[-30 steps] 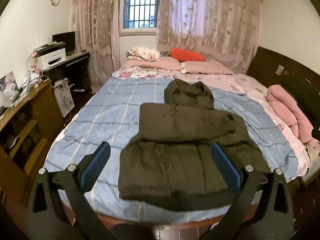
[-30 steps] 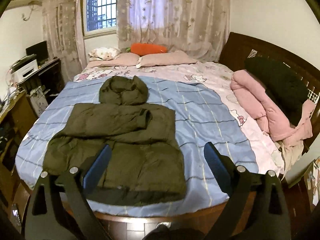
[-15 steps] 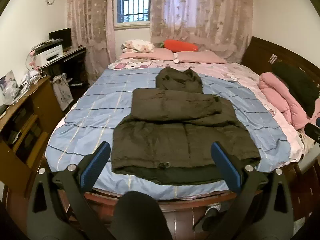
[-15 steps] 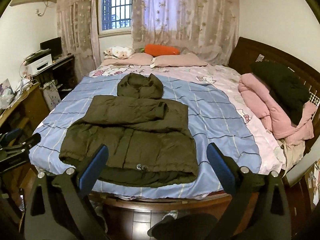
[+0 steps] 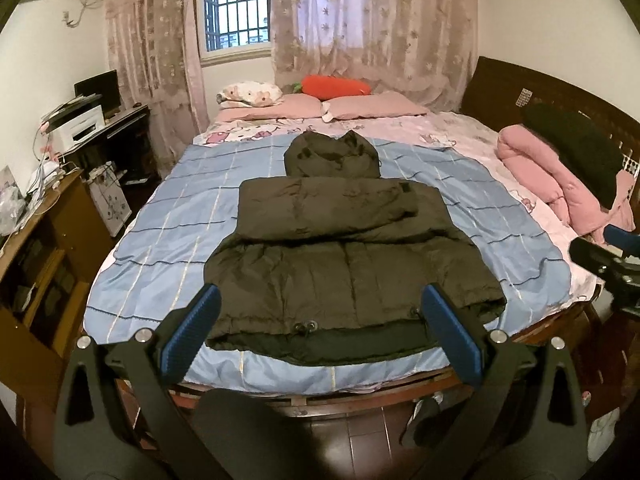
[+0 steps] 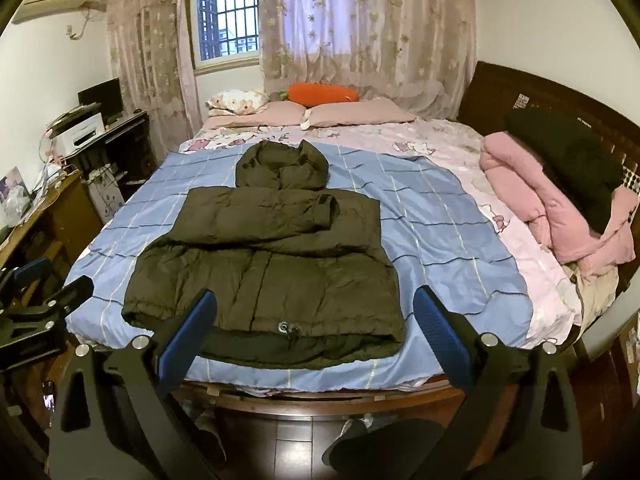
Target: Fold large clothes
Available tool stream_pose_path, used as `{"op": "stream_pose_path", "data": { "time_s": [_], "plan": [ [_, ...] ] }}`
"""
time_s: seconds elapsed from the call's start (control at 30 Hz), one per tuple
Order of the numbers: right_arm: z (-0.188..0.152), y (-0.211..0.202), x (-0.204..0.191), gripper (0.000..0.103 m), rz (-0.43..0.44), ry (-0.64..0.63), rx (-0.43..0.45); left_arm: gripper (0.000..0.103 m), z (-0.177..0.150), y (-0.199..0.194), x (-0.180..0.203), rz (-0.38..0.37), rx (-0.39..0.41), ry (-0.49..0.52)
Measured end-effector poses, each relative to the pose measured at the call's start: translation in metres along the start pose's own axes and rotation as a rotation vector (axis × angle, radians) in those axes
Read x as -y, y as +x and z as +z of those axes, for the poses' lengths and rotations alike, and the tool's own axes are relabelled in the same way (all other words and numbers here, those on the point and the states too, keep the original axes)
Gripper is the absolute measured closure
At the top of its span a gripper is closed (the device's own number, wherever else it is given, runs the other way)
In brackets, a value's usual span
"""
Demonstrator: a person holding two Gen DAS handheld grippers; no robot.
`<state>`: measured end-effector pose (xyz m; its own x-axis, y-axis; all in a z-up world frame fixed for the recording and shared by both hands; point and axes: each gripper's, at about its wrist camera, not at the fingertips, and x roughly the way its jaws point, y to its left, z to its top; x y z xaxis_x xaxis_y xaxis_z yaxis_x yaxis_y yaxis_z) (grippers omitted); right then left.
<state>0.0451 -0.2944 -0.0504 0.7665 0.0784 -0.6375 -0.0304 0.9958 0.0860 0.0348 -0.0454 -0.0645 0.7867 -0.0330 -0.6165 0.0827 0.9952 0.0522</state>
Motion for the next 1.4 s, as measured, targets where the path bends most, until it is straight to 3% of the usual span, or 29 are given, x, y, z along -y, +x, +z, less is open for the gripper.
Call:
{"op": "stream_pose_path", "data": {
  "time_s": [0.27, 0.4, 0.5, 0.67, 0.87, 1.03, 1.27, 1.4],
  "plan": [
    [0.023, 0.038, -0.029, 0.004, 0.014, -0.044, -0.039, 0.002, 0.018, 0.044, -0.025, -0.004, -0.053, -0.050],
    [0.048, 0.069, -0.037, 0.004, 0.023, -0.059, -0.060, 0.002, 0.031, 0.078, -0.028, 0.005, -0.087, -0.015],
    [0.069, 0.096, -0.041, 0.004, 0.018, -0.088, -0.071, 0.002, 0.051, 0.108, -0.030, 0.000, -0.105, 0.001],
    [0.132, 0.154, -0.036, 0.004, 0.039, -0.109, -0.108, 0.002, 0.112, 0.175, -0.041, -0.017, -0.123, 0.014],
    [0.220, 0.248, -0.029, 0.004, 0.088, -0.132, -0.216, 0.002, 0.190, 0.278, -0.043, -0.014, -0.178, 0.060],
    [0.286, 0.345, -0.030, 0.004, 0.120, -0.132, -0.303, 0.002, 0.252, 0.373, -0.046, -0.056, -0.259, 0.044],
    [0.334, 0.483, -0.031, 0.004, 0.085, -0.125, -0.417, 0.002, 0.311, 0.499, -0.056, -0.084, -0.371, 0.020],
    [0.346, 0.564, -0.022, 0.008, 0.034, -0.082, -0.460, 0.002, 0.332, 0.566, -0.064, -0.055, -0.430, 0.010]
  ]
}}
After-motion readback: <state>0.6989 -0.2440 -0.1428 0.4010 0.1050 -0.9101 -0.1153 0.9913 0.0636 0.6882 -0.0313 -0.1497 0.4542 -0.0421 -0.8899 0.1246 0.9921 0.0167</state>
